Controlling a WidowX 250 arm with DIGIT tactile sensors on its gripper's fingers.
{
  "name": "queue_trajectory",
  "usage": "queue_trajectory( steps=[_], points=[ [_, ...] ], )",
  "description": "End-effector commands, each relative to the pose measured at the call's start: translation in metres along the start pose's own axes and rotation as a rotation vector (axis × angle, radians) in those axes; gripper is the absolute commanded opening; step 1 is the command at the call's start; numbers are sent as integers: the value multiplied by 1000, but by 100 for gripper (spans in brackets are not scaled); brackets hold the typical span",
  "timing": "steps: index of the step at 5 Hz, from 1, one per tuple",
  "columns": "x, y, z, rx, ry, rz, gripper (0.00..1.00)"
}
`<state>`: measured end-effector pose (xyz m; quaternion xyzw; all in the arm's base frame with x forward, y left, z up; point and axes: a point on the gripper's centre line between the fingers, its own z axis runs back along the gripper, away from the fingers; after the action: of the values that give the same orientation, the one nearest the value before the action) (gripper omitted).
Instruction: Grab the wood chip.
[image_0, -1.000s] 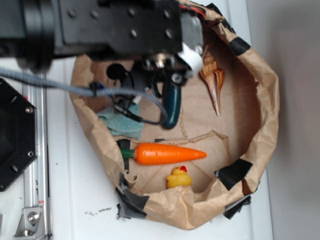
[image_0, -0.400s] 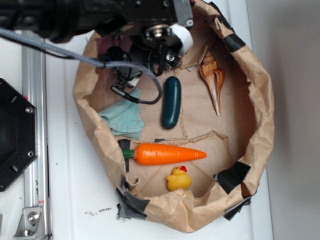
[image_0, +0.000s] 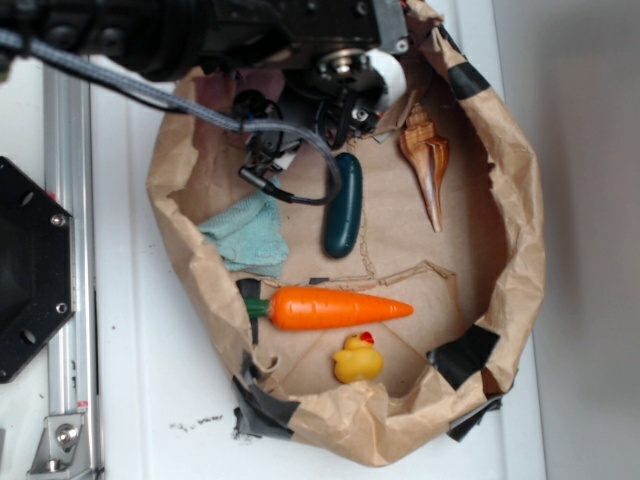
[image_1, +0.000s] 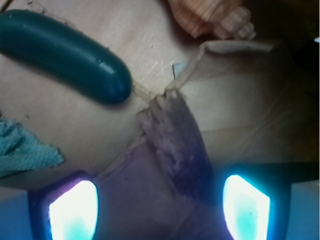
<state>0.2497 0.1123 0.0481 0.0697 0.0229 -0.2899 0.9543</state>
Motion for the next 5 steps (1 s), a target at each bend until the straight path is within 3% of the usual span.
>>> queue_trajectory(
  steps=[1,3,4,5],
  points=[
    [0,15,-6,25,9,-19,100],
    [11,19,-14,-6,-75,-46,100],
    [21,14,-28,-41,-73,-86,100],
    [19,9,-26,-51,-96,-66,0]
  ],
)
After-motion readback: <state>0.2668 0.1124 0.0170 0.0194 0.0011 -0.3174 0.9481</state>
